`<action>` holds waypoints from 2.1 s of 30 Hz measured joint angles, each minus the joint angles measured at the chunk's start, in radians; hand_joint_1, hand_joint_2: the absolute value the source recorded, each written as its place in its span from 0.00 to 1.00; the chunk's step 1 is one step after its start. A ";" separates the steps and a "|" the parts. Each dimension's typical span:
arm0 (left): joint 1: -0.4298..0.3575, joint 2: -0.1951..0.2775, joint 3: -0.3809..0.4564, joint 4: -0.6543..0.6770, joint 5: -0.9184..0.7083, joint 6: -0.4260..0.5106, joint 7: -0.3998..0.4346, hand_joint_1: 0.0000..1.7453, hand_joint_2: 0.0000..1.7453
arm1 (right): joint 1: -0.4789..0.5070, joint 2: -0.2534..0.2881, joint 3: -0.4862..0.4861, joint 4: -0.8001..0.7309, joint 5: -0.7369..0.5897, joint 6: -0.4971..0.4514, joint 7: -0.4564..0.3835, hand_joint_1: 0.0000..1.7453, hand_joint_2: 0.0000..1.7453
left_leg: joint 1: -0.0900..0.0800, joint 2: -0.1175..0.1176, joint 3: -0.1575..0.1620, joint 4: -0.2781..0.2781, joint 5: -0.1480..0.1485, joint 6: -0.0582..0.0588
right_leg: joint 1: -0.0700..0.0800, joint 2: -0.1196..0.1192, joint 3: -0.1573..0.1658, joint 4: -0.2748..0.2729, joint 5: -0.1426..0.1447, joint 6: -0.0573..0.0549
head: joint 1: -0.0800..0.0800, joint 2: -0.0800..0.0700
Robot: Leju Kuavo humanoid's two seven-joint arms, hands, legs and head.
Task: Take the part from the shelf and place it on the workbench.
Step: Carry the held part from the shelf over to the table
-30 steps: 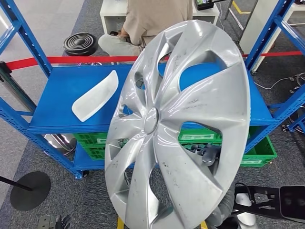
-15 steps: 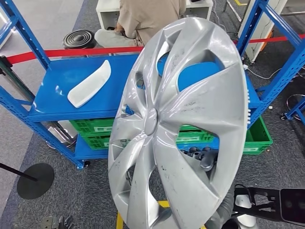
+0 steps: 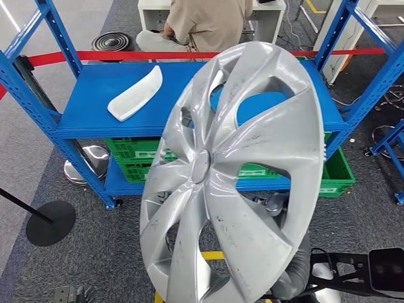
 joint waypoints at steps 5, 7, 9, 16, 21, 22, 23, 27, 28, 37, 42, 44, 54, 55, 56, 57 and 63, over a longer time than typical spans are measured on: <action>0.004 -0.002 0.000 0.002 -0.008 0.013 0.011 0.00 0.00 | 0.018 -0.002 0.000 -0.010 0.021 -0.014 -0.008 1.00 1.00 | -0.003 -0.001 -0.026 0.002 0.040 -0.025 | 0.006 0.003 0.173 -0.253 -0.011 -0.018 | 0.000 0.000; 0.006 -0.001 0.000 0.003 -0.012 0.015 0.012 0.00 0.00 | 0.022 -0.002 0.000 -0.014 0.032 -0.020 -0.012 1.00 1.00 | 0.000 -0.001 -0.035 0.005 0.039 -0.038 | 0.004 0.002 0.156 -0.252 0.004 -0.033 | 0.002 0.000; 0.008 0.000 -0.001 0.005 -0.015 0.015 0.012 0.00 0.00 | 0.025 -0.002 0.000 -0.015 0.040 -0.028 -0.018 1.00 1.00 | 0.002 -0.002 -0.058 0.056 -0.029 -0.048 | 0.000 0.000 0.134 -0.254 0.028 -0.048 | -0.003 0.000; 0.005 0.002 -0.002 0.008 -0.020 0.021 0.010 0.00 0.00 | 0.035 -0.001 -0.001 -0.018 0.023 -0.053 -0.047 1.00 1.00 | 0.004 -0.002 -0.015 0.202 -0.085 -0.059 | 0.000 0.000 0.032 -0.248 0.109 -0.045 | -0.010 0.000; -0.003 0.005 -0.003 0.010 -0.020 0.024 0.011 0.00 0.00 | 0.034 0.007 -0.003 -0.031 -0.009 -0.052 -0.052 1.00 1.00 | -0.002 -0.005 0.115 -0.011 -0.091 -0.027 | 0.002 -0.001 0.006 -0.253 0.163 -0.018 | -0.011 0.000; -0.003 0.005 -0.003 0.011 -0.020 0.024 0.011 0.00 0.00 | 0.034 0.007 -0.004 -0.032 -0.012 -0.052 -0.052 1.00 1.00 | -0.002 -0.003 0.107 -0.012 -0.081 -0.019 | 0.000 0.000 0.002 -0.254 0.164 -0.012 | -0.010 0.000; -0.002 0.005 -0.003 0.012 -0.020 0.025 0.011 0.00 0.00 | 0.035 0.007 -0.004 -0.032 -0.014 -0.052 -0.052 1.00 1.00 | -0.002 -0.001 0.098 -0.012 -0.070 -0.010 | -0.001 0.000 -0.005 -0.242 0.145 -0.007 | -0.009 0.000; -0.001 0.007 -0.003 0.013 -0.020 0.025 0.011 0.00 0.00 | 0.039 0.007 -0.009 -0.034 -0.023 -0.052 -0.052 1.00 1.00 | -0.001 0.003 0.041 -0.012 -0.019 0.006 | -0.003 0.000 -0.064 -0.011 -0.038 0.004 | -0.003 0.000; -0.001 0.007 -0.003 0.013 -0.020 0.026 0.011 0.00 0.00 | 0.041 0.007 -0.010 -0.034 -0.023 -0.052 -0.052 1.00 1.00 | -0.003 0.003 0.025 -0.011 -0.006 0.005 | -0.002 0.000 -0.064 0.036 -0.050 0.004 | -0.003 0.000; 0.000 0.008 -0.003 0.016 -0.022 0.023 0.012 0.00 0.00 | 0.056 0.010 -0.021 -0.037 0.002 -0.046 -0.058 1.00 1.00 | -0.004 0.000 -0.054 -0.012 0.084 -0.032 | 0.008 0.003 0.180 -0.264 -0.005 -0.032 | -0.001 0.000; 0.003 0.008 -0.003 0.016 -0.023 0.022 0.011 0.00 0.00 | 0.068 0.011 -0.030 -0.037 0.007 -0.046 -0.058 1.00 1.00 | 0.001 -0.001 -0.124 0.198 -0.115 -0.058 | 0.004 -0.001 0.112 -0.266 0.061 -0.056 | -0.010 0.000; 0.003 0.009 -0.003 0.016 -0.023 0.022 0.013 0.00 0.00 | 0.077 0.011 -0.038 -0.037 0.009 -0.046 -0.058 1.00 1.00 | 0.001 -0.001 -0.125 0.282 -0.123 -0.062 | 0.004 -0.001 0.076 -0.265 0.088 -0.055 | -0.010 0.000; 0.003 0.007 -0.003 0.016 -0.042 0.048 0.081 0.00 0.00 | 0.120 0.011 -0.092 -0.067 0.083 -0.039 -0.074 1.00 1.00 | -0.004 0.001 0.101 -0.025 -0.065 -0.006 | 0.002 -0.003 -0.015 -0.243 0.142 -0.008 | -0.007 0.000; 0.004 0.007 -0.003 0.016 -0.044 0.053 0.096 0.00 0.00 | 0.124 0.011 -0.098 -0.070 0.087 -0.038 -0.074 1.00 1.00 | -0.003 0.003 0.091 -0.025 -0.054 0.000 | 0.001 -0.003 -0.030 -0.199 0.096 -0.003 | -0.006 0.000; 0.004 0.007 -0.003 0.016 -0.047 0.059 0.114 0.00 0.00 | 0.127 0.011 -0.104 -0.072 0.090 -0.036 -0.074 1.00 1.00 | -0.003 0.003 0.079 -0.024 -0.044 0.004 | 0.000 -0.003 -0.047 -0.136 0.042 0.001 | -0.005 0.000; 0.004 0.007 -0.003 0.016 -0.051 0.065 0.132 0.00 0.00 | 0.129 0.011 -0.109 -0.073 0.092 -0.034 -0.074 1.00 1.00 | -0.003 0.003 0.066 -0.024 -0.033 0.006 | 0.000 -0.003 -0.063 -0.061 -0.005 0.003 | -0.005 0.000; 0.010 0.000 -0.004 0.016 -0.077 0.090 0.206 0.00 0.00 | 0.144 0.011 -0.131 -0.082 0.107 -0.014 -0.069 1.00 1.00 | -0.003 0.003 -0.019 -0.011 0.029 -0.009 | -0.001 -0.002 0.106 -0.136 0.021 0.003 | -0.005 0.000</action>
